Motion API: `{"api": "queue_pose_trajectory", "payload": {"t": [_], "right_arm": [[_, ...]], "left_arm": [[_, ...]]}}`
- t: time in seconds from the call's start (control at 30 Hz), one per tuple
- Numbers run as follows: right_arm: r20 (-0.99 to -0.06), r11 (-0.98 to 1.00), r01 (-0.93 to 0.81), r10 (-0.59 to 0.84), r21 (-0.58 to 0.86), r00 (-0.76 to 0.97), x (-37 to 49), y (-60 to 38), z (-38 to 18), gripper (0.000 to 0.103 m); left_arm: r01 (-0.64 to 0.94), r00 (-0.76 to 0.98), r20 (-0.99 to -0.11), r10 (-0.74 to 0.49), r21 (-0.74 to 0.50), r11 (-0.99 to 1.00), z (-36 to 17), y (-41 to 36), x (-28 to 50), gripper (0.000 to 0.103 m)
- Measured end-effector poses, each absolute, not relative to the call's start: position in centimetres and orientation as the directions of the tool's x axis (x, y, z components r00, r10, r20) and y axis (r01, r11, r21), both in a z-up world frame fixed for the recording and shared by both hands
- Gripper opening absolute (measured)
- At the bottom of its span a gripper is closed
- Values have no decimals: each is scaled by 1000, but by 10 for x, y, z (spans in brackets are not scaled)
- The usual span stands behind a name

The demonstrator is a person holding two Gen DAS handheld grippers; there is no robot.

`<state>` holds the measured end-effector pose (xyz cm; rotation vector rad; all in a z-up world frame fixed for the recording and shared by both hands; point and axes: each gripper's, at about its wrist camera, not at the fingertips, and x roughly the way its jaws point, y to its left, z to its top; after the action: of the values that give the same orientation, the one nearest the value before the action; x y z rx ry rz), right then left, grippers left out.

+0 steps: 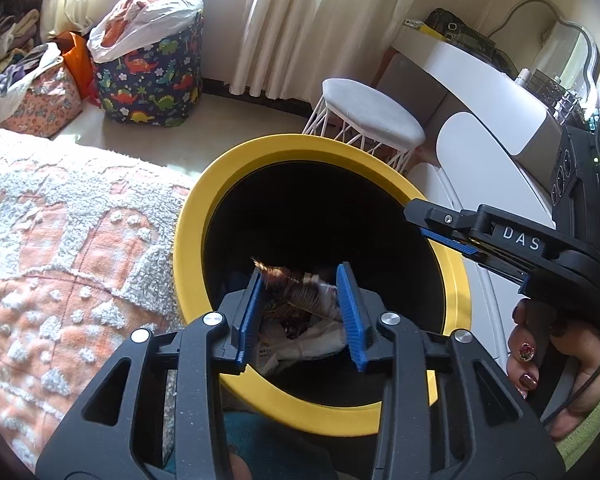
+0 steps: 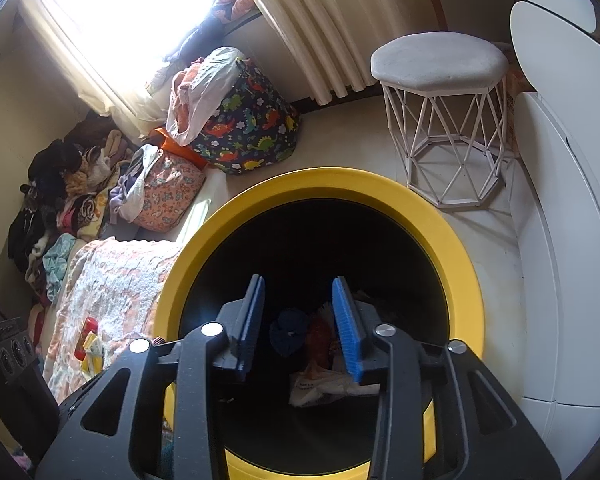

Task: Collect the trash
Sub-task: 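Move both open grippers back toward the candy tube and yellow wrapper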

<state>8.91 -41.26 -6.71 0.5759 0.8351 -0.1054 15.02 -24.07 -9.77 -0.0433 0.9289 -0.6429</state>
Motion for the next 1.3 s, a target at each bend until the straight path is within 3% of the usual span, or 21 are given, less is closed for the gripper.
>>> {"api": "queue_pose_trajectory", "payload": {"t": [0.03,0.1,0.4,0.87,1.3], "right_arm": [[-725,842,312,129,441,677,89,-413,-67,43],[-724,839,321,120,440,679,88,-413,-66,47],[-713,840,322,106,438,693,85,-414,-60,57],[-665,881,229,120,414,738,85,-389,-36,74],[-637,913,135,156,384,755,87,-351,-18,80]], "left_arm": [[496,430,-731,-531,-300,815,-97,-240,149,43],[498,431,-732,-528,-295,815,-97,-240,148,53],[500,459,-713,-530,-286,817,-88,-231,135,91],[452,571,-676,-466,-216,866,-66,-195,125,92],[384,639,-645,-419,-204,900,-49,-158,126,92]]}}
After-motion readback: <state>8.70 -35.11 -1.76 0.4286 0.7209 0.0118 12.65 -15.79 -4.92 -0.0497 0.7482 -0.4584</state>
